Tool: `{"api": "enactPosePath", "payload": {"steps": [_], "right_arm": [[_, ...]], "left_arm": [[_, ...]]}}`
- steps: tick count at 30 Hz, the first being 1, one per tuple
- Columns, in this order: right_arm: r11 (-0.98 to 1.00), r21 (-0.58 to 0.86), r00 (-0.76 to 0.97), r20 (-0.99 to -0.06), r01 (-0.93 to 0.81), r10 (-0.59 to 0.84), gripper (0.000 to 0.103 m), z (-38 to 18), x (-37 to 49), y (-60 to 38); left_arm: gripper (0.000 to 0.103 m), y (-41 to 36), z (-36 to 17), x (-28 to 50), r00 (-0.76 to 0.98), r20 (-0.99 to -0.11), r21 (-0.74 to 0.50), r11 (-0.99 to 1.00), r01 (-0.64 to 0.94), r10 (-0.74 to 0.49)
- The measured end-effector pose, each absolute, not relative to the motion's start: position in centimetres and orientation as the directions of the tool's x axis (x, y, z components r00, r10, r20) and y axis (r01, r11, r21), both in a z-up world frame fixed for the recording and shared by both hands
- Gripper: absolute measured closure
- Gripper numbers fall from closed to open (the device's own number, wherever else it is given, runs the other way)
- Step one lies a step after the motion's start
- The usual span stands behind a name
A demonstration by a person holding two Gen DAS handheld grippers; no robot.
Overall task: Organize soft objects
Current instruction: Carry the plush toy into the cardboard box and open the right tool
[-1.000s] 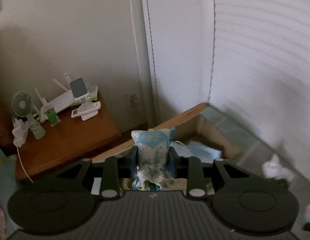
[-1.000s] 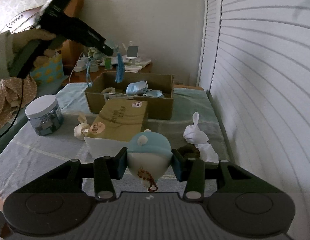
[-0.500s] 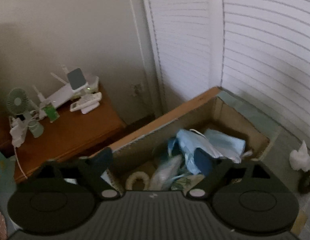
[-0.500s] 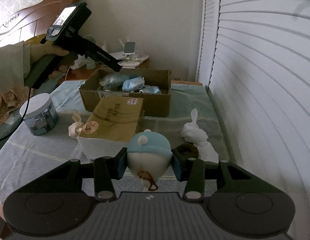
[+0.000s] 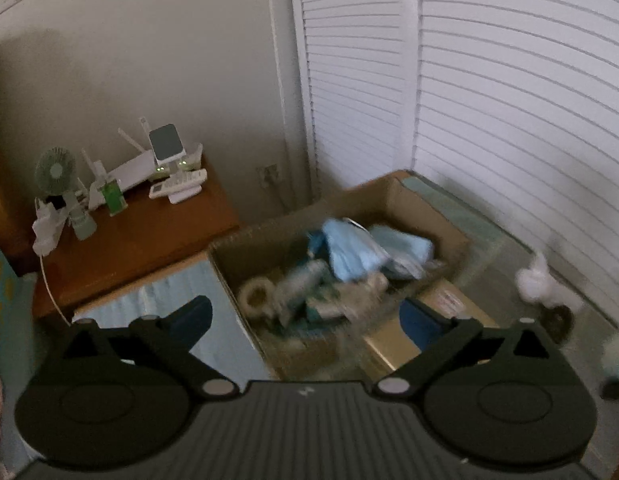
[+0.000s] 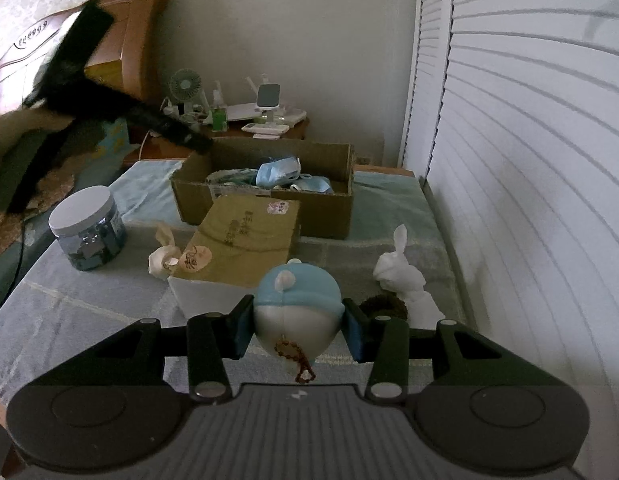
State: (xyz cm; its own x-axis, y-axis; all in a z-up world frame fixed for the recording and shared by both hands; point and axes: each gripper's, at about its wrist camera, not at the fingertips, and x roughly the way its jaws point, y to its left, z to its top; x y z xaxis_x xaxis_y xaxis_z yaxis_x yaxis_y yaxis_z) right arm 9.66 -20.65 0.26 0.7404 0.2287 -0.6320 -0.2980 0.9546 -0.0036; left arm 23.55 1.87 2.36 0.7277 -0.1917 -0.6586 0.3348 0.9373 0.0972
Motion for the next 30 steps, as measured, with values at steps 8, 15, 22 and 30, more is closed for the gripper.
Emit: {"api": "enactPosePath", "payload": {"steps": [8,15,22,30], "right_arm": [[0.95,-0.01,0.748,-0.618,-0.312,0.24,0.053,1.1,11.2,-20.0],[0.945,-0.01,0.749,-0.612,-0.327,0.253,0.053,1.7,13.2,-19.2],[0.925,-0.04,0.739,-0.614,-0.378,0.276,0.053,2.6,15.8,-17.2],[0.882,-0.066,0.717,-0.613,-0.467,0.333,0.053,3.8,20.0,-13.8]], "left_arm": [[0.002,1.8,2.1,15.2,0.753,-0.624,0.031,0.957,0.289,-0.207],[0.002,2.1,1.2,11.5,0.769,-0.614,-0.017,0.977,0.212,-0.178],[0.002,2.8,0.0,10.0,0.757,-0.631,-0.037,0.981,0.192,-0.172],[0.002,4.5,-0.9,9.1,0.765,-0.634,-0.047,0.993,0.113,-0.117]]}}
